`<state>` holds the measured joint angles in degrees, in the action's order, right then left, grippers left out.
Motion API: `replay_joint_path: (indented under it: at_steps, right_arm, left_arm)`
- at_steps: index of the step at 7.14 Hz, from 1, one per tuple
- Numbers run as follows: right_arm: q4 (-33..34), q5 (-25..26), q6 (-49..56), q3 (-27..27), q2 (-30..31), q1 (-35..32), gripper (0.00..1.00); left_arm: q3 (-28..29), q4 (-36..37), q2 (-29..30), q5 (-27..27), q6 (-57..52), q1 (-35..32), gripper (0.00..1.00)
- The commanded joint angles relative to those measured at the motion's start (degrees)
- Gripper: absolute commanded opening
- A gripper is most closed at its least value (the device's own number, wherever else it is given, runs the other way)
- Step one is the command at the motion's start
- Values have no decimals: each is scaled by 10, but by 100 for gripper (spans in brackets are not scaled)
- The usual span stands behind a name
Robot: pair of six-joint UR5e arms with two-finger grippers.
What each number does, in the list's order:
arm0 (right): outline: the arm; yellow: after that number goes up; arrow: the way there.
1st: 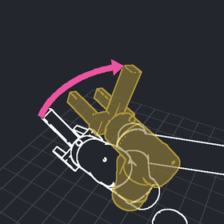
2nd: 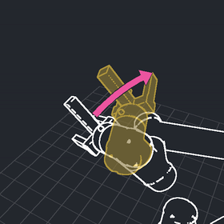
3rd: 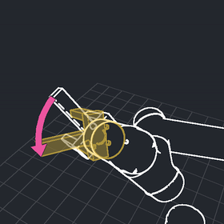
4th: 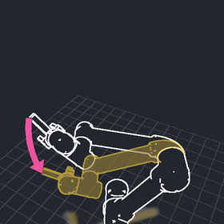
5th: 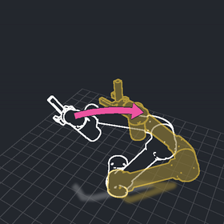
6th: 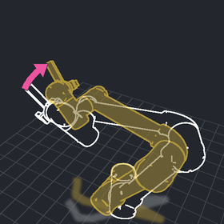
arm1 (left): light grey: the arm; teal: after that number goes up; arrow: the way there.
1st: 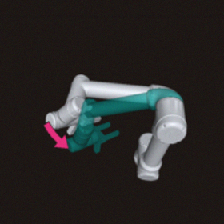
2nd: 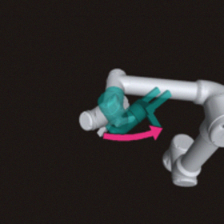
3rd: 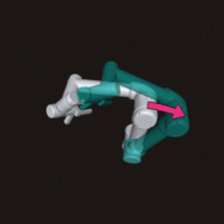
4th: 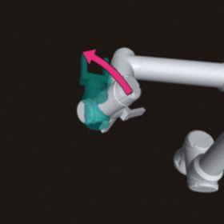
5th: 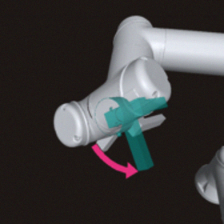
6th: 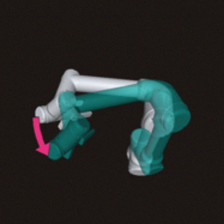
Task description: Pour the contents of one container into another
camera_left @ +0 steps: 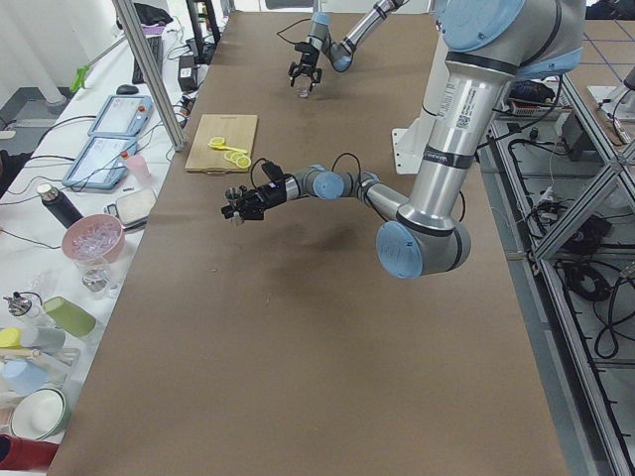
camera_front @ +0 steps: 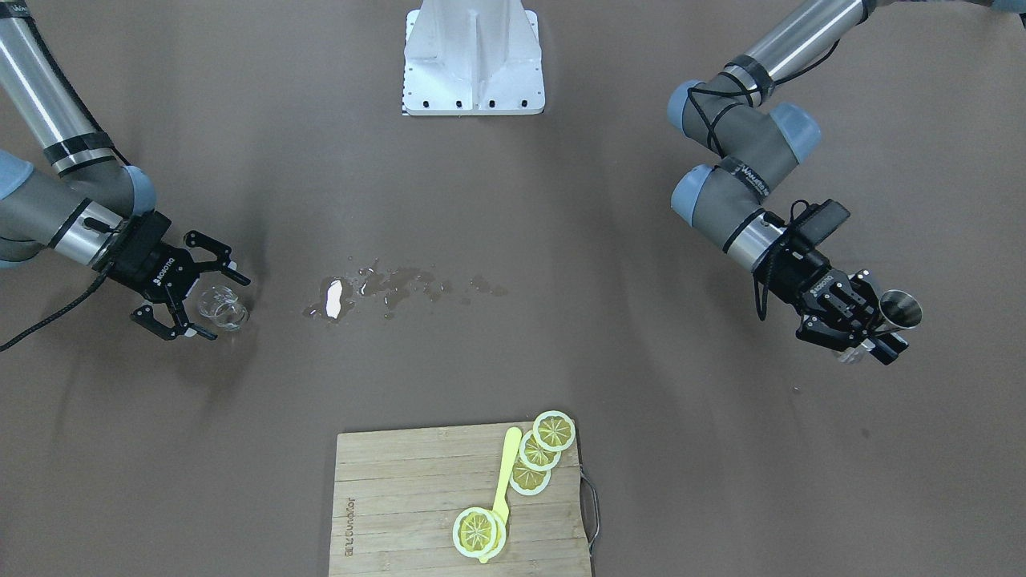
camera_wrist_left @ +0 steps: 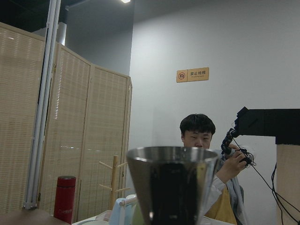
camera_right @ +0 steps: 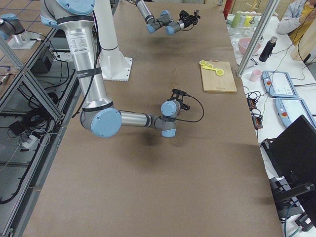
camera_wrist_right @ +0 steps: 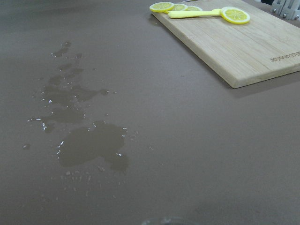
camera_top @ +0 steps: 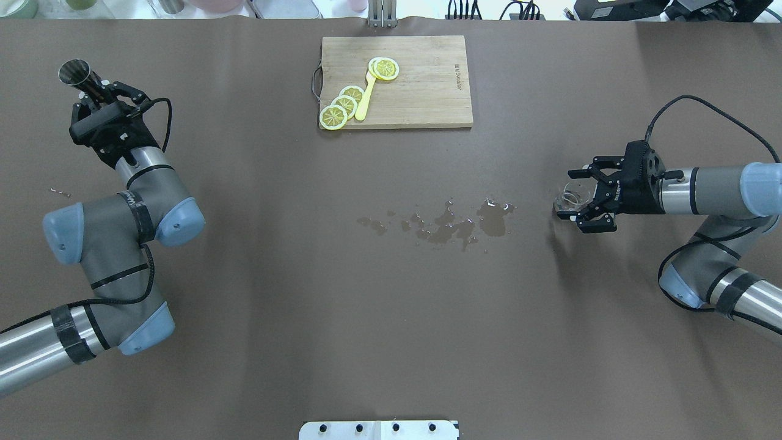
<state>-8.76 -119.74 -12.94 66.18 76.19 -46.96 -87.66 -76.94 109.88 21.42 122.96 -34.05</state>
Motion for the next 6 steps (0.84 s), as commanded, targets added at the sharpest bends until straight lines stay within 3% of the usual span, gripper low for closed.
replay_joint_path:
  at_steps: [1, 3, 6]
  right_arm:
    - [43, -7, -2, 48, 9, -11, 99]
    - [98, -33, -2, 98, 18, -36, 99]
    - [192, -66, 0, 146, 17, -89, 99]
  left_arm:
    - [6, 35, 2, 23, 30, 2, 0]
    - [20, 113, 16, 29, 121, 14, 0]
    - [57, 112, 39, 30, 125, 13, 0]
